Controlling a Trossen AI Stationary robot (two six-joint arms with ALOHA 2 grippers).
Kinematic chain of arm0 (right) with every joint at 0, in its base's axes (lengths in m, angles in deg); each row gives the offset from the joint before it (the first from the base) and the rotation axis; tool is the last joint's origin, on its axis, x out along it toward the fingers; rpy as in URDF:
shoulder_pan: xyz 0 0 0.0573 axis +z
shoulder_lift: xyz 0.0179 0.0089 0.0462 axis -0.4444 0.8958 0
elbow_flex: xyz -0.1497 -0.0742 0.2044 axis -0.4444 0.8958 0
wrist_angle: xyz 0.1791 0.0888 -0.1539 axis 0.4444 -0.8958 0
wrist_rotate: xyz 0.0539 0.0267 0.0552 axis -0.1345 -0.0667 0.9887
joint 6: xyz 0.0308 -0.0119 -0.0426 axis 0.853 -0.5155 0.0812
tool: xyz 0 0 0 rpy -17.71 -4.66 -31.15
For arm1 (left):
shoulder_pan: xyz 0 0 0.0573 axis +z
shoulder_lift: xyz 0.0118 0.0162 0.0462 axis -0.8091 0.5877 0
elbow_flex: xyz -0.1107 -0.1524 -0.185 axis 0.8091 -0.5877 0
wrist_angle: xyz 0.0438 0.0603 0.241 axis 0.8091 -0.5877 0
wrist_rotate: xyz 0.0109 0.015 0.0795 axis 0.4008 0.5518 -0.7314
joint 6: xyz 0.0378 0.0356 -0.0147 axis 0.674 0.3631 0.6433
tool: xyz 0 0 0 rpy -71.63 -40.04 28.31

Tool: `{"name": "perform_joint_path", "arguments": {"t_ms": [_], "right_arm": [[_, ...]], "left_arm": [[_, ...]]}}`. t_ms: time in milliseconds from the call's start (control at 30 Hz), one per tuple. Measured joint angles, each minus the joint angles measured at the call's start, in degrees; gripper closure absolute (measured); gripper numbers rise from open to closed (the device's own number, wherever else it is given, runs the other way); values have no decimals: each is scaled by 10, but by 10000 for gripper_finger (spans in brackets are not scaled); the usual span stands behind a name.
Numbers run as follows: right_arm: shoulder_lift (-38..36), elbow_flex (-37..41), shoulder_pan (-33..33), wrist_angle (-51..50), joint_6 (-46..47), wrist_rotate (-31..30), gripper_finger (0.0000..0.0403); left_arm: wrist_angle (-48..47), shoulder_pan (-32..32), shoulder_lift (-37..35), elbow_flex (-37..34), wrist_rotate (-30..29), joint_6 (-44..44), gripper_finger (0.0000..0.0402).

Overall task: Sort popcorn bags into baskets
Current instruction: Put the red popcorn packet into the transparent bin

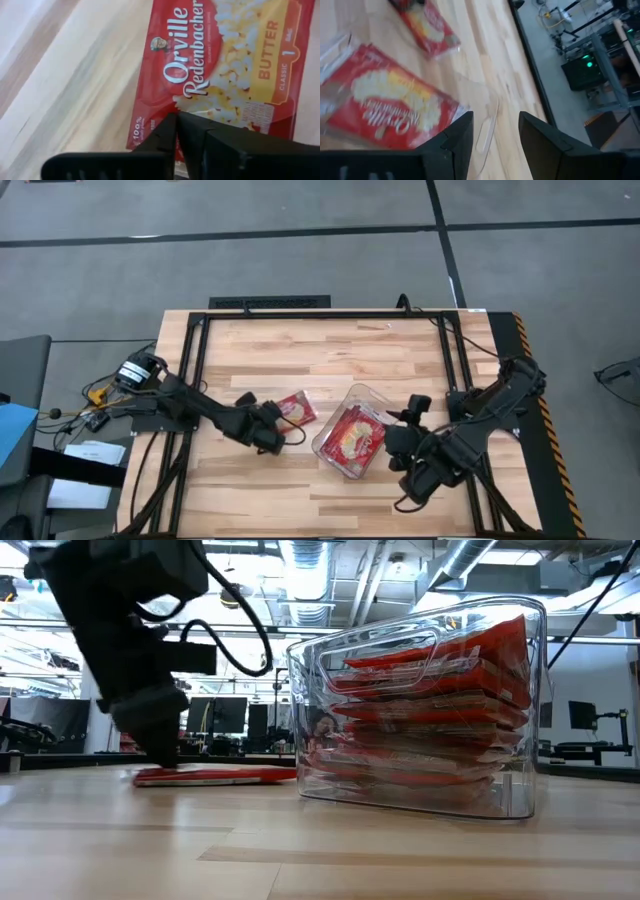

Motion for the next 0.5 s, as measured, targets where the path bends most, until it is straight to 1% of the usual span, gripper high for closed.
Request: {"name": "perform_joint_path", "arguments": {"t_ms": [100, 200, 367, 433, 500], "right_arm": [[0, 0, -30, 46, -40, -12, 224], [0, 0, -67, 96, -96, 5, 227], [0, 0, -113, 191, -214, 43, 222], [0, 0, -123, 214, -258, 59, 218], [0, 0, -131, 224, -295, 83, 214]], "left_arm": [[-8, 16, 0, -5, -16, -12, 397], [-26, 30, -16, 0, -19, -18, 395], [-34, 37, -98, 3, -23, -8, 393], [-48, 36, -142, 3, -25, -14, 380], [-48, 37, -181, 3, -28, -12, 357]]}}
